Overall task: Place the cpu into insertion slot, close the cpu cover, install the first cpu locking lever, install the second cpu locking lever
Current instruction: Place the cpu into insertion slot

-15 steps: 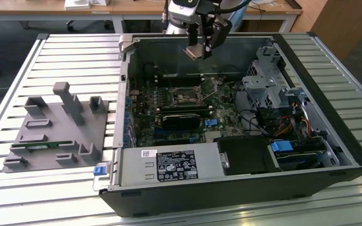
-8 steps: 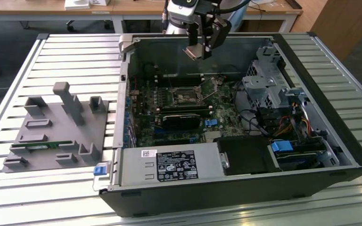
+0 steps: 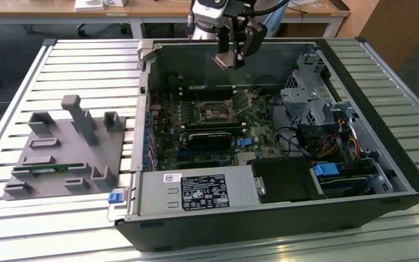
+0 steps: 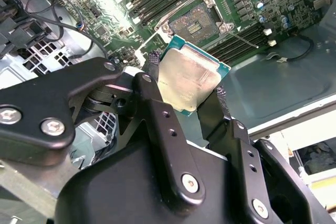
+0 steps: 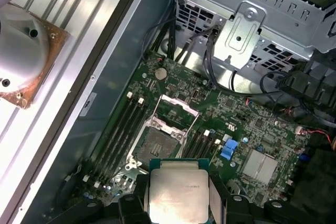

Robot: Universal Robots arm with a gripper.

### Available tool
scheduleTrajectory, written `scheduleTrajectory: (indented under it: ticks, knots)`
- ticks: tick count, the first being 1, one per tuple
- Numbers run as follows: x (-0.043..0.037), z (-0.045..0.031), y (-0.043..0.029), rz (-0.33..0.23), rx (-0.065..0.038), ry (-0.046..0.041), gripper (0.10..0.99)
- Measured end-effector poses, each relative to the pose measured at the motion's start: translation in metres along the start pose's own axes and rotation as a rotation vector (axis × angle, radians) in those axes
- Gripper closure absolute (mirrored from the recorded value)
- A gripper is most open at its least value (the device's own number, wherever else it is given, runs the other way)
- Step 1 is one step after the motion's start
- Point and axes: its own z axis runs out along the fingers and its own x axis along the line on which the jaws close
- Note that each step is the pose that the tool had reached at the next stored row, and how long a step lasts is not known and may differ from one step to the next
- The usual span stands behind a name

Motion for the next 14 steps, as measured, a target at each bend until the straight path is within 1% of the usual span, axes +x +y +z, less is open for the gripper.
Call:
scheduleTrajectory:
  ticks: [14]
  knots:
    - [0.0002, 0.0004, -0.0004, 0.035, -0.001, -0.0031, 0.545]
